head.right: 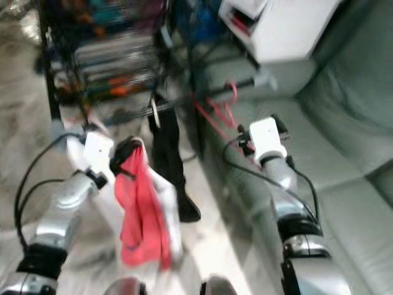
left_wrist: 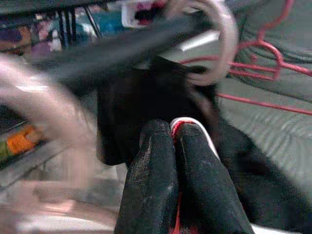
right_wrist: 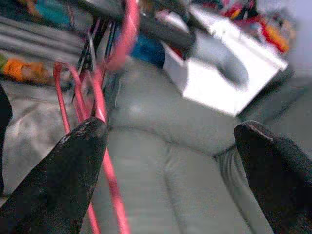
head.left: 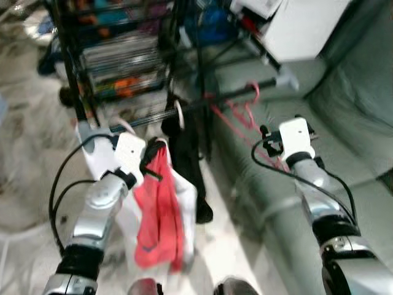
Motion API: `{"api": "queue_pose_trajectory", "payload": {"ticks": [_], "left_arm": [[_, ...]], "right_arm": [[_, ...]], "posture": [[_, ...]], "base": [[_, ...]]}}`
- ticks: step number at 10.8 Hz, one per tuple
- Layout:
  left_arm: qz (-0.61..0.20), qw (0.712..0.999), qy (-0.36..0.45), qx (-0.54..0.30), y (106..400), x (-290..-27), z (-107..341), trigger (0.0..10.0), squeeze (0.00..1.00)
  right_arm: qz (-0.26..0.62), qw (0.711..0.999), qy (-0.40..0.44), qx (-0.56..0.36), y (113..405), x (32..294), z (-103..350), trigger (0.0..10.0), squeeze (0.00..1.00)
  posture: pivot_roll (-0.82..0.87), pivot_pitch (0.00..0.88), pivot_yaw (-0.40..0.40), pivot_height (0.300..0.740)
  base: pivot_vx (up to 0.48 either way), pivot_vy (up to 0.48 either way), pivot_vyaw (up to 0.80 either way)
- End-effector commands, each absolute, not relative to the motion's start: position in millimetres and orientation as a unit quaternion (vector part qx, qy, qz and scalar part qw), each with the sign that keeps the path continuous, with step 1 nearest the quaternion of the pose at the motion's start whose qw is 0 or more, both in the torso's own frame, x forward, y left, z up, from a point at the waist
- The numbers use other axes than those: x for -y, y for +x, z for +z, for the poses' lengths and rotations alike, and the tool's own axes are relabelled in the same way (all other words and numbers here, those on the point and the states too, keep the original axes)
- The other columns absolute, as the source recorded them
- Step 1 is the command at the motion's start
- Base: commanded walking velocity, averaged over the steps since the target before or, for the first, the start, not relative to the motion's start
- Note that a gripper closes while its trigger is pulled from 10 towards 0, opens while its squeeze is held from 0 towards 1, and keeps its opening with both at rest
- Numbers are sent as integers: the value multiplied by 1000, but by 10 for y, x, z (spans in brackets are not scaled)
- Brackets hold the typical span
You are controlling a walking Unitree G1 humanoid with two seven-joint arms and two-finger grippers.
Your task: Hang hanger
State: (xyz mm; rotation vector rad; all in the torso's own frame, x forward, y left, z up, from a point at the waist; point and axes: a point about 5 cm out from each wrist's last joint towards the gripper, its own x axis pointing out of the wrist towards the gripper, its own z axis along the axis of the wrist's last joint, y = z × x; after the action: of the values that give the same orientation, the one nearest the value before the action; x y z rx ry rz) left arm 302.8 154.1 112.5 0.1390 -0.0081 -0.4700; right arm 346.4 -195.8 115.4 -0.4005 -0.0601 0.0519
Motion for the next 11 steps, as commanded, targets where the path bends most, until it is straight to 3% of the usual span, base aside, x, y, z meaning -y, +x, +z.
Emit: {"api": "queue_pose_trajectory", "payload": {"ticks": [1, 4, 8, 11], "left_arm": [[-223, 972, 76, 9, 3043, -1607, 1175, 10000, 0], [-224, 971, 80, 1, 3039, -1602, 1159, 10000, 0], [-233, 968, 88, -21, 2933, -1624, 1101, 10000, 0], [-247, 964, 97, -33, 2893, -1636, 1093, 10000, 0]], "right_arm": [[41, 978, -198, 42, 3497, 1835, 1194, 10000, 0], [82, 974, -211, -24, 3498, 1830, 1014, 10000, 0], [55, 971, -224, -57, 3636, 2128, 1139, 10000, 0], [110, 961, -221, -125, 3729, 2156, 1170, 10000, 0]], "posture": [[3, 85, -31, 740], [4, 87, -32, 740], [27, 138, -29, 740], [51, 151, -16, 740]], "base": [[0, 0, 0], [0, 0, 0], [0, 0, 0], [0, 0, 0]]}}
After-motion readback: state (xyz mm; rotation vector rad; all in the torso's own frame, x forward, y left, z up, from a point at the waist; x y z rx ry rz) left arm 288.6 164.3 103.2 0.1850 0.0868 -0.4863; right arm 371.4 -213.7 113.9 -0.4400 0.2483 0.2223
